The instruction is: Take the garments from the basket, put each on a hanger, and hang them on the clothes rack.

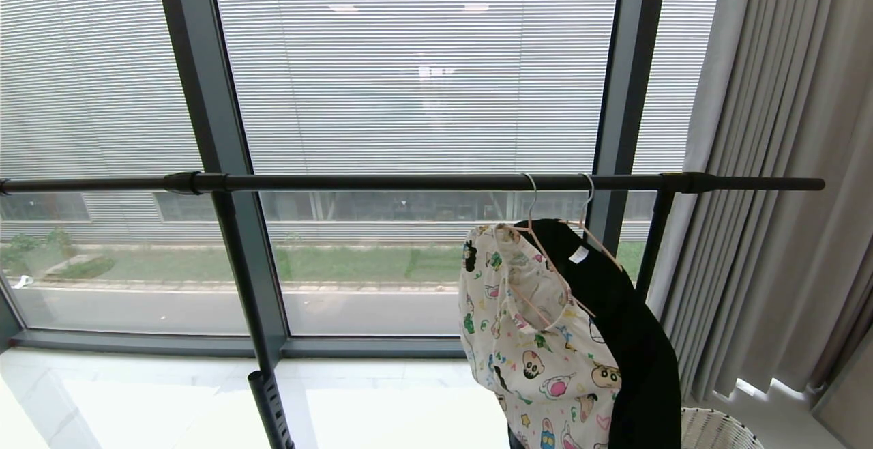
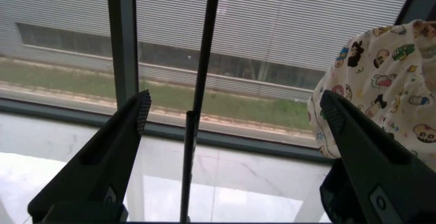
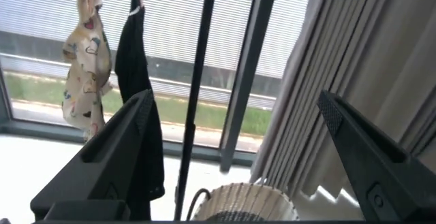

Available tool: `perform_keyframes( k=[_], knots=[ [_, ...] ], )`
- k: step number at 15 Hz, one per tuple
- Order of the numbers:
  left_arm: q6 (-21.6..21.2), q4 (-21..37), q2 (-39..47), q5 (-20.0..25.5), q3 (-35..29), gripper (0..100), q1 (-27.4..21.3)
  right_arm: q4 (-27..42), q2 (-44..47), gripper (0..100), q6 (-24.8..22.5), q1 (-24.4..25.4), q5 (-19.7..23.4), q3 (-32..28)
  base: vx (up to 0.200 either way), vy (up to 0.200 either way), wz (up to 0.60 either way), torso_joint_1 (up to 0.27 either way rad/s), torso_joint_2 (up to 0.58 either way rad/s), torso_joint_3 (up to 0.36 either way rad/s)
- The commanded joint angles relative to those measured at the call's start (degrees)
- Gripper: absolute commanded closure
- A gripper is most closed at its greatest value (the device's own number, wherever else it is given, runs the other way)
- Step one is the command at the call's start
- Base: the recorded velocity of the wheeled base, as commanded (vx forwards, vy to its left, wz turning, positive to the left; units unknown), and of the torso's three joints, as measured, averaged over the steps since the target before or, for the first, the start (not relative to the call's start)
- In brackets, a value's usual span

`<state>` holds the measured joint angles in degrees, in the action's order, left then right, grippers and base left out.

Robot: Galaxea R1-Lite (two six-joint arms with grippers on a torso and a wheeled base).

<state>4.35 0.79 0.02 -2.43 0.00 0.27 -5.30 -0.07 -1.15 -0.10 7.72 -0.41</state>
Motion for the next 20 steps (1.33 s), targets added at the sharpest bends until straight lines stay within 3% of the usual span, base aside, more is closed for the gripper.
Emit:
perform_keyframes(
  k=[1, 2, 3, 6, 7, 8, 10, 12, 13, 14, 16, 17, 18, 20],
  knots=[
    [0.04, 0.0, -0.02, -0.04, 0.0, 0, 0.0, -0.23, 0.07, 0, 6.86, 0.01, 0.9, 0.41, 0.0, 0.0, 0.0, 0.0, 0.0, 0.0],
    [0.04, 0.0, -0.02, -0.04, 0.0, 0, 0.08, -0.32, 0.07, 0, 8.0, 0.01, 0.37, 0.41, 0.0, 0.0, 0.0, 0.0, 0.0, 0.0],
    [-0.05, 0.0, -0.02, -0.04, 0.0, 0, 0.0, -0.23, 0.07, 0, 6.24, 0.01, -1.12, 0.41, 0.0, 0.0, 0.0, 0.0, 0.0, 0.0],
    [-0.13, 0.09, -0.02, -0.04, 0.0, 0, 0.0, 0.03, 0.07, 0, -6.24, 0.01, -2.88, 0.41, 0.0, 0.0, 0.0, 0.0, 0.0, 0.0],
    [-0.84, 0.17, -0.02, 0.23, 0.0, 0, -0.27, 0.03, 0.07, 0, -8.08, 0.01, -2.36, 0.41, 0.0, 0.0, 0.0, 0.0, 0.0, 0.0],
    [-1.45, 0.17, -0.02, 0.49, 0.0, 0, -0.27, 0.03, 0.07, 0, -7.29, 0.01, -0.77, 0.41, 0.0, 0.0, 0.0, 0.0, 0.0, 0.0],
    [-0.22, 0.09, -0.02, 1.63, 0.0, 0, -0.27, 0.03, 0.07, 0, 2.29, 0.01, 1.07, 0.41, 0.0, 0.0, 0.0, 0.0, 0.0, 0.0],
    [-3.3, 0.09, -0.02, 4.01, 0.0, 0, -0.27, 0.12, 0.07, 0, 0.97, 0.01, -1.39, 0.41, 0.0, 0.0, 0.0, 0.0, 0.0, 0.0],
    [-4.09, 0.09, -0.02, 4.36, 0.0, 0, -0.27, 0.03, 0.07, 0, -3.25, 0.01, -3.76, 0.41, 0.0, 0.0, 0.0, 0.0, 0.0, 0.0],
    [-3.74, 0.09, -0.02, 4.27, 0.0, 0, -0.18, 0.12, 0.07, 0, -6.59, 0.01, -3.41, 0.41, 0.0, 0.0, 0.0, 0.0, 0.0, 0.0],
    [1.01, 0.26, -0.02, 3.48, 0.0, 0, -0.27, 0.29, 0.07, 0, -5.27, 0.01, 0.98, 0.41, 0.0, 0.0, 0.0, 0.0, 0.0, 0.0],
    [3.91, 0.26, -0.02, 2.69, 0.0, 0, -0.27, 0.29, 0.07, 0, -2.19, 0.01, 2.13, 0.41, 0.0, 0.0, 0.0, 0.0, 0.0, 0.0],
    [3.65, 0.26, -0.02, 2.69, 0.0, 0, -0.27, 0.21, 0.07, 0, -1.67, 0.01, 0.72, 0.41, 0.0, 0.0, 0.0, 0.0, 0.0, 0.0],
    [-0.4, -0.18, -0.02, 2.87, 0.0, 0, -0.27, 2.58, 0.07, 0, -1.67, 0.01, -11.5, 0.41, 0.0, 0.0, 0.0, 0.0, 0.0, 0.0]
  ],
)
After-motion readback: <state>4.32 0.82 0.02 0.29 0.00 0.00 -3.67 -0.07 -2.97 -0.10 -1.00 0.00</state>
